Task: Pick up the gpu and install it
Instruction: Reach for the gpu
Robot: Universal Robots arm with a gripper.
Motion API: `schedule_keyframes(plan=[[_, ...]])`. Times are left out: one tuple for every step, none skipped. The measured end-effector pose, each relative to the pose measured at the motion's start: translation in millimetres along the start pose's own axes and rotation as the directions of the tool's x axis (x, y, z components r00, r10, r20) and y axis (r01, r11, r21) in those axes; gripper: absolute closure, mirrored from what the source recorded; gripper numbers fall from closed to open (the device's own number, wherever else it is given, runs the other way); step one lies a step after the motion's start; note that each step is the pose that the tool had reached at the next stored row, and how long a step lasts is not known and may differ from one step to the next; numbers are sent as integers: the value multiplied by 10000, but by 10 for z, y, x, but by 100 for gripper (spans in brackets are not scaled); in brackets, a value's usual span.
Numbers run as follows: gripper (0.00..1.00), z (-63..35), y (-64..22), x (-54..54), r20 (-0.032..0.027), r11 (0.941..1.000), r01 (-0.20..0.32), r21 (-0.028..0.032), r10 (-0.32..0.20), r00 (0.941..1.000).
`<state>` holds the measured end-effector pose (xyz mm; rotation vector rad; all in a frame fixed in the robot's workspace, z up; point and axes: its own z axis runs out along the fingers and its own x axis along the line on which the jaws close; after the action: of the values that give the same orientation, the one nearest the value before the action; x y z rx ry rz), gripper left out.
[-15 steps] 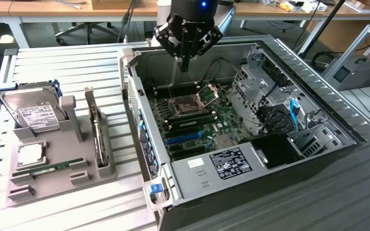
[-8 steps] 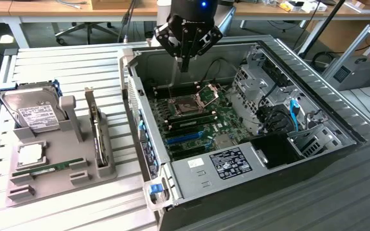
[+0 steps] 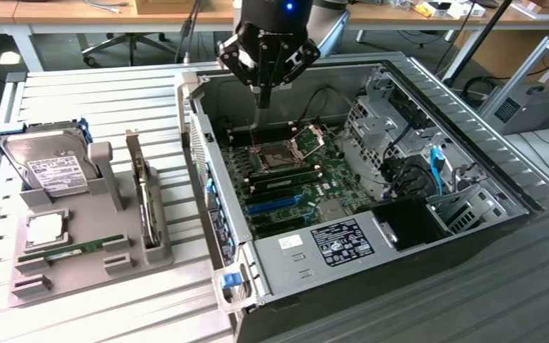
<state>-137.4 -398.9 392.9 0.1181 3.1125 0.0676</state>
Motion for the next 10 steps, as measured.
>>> schedule_keyframes(plan=[[89, 0, -1, 19, 0, 10000, 0, 0, 0, 10000], [89, 0, -3, 43, 0, 10000, 0, 1, 0, 10000], [89, -1, -5, 65, 0, 10000, 1, 1, -1, 10000], [89, 0, -6, 83, 0, 10000, 2, 0, -2, 10000], [89, 0, -8, 105, 0, 10000, 1, 0, -1, 10000], [89, 1, -10, 125, 0, 10000, 0, 0, 0, 10000], [89, 0, -11, 146, 0, 10000, 0, 0, 0, 10000], [89, 1, -13, 168, 0, 10000, 0, 1, 0, 10000], [89, 1, -15, 192, 1, 10000, 0, 2, 0, 10000], [89, 1, -17, 214, 0, 10000, 1, 3, -1, 10000]])
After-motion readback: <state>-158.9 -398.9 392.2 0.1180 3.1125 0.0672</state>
